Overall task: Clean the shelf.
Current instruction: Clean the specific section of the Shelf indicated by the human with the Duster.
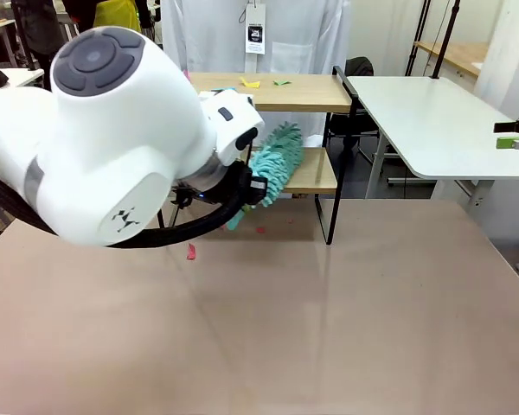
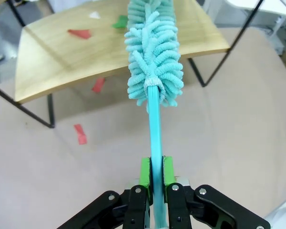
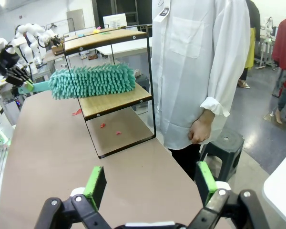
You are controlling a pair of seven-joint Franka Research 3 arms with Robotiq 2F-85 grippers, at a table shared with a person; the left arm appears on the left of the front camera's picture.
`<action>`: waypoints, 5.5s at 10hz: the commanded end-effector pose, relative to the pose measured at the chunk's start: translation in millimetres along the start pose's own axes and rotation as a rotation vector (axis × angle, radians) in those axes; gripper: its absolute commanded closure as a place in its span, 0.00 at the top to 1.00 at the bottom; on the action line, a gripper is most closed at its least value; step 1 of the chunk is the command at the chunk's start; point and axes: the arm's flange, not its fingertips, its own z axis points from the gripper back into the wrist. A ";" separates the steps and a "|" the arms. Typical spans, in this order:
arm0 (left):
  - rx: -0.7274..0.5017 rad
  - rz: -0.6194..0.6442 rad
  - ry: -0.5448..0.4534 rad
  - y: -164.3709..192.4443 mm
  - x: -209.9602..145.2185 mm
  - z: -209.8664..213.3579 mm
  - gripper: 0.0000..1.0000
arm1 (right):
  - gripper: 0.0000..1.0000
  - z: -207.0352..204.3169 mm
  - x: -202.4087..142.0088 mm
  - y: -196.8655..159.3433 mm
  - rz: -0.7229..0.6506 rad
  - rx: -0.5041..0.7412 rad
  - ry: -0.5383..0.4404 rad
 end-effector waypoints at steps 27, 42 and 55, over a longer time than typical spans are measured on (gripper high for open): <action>-0.277 -0.346 -0.087 133.2 -11.8 100.5 0.13 | 1.00 -1.0 2.1 1.0 0.003 0.001 0.000; -0.267 -0.844 0.533 239.7 20.2 195.4 0.13 | 1.00 -1.0 2.1 1.0 0.003 0.001 0.000; -0.293 -0.795 0.524 240.4 14.8 192.1 0.13 | 1.00 -1.0 2.1 1.0 0.003 0.001 0.000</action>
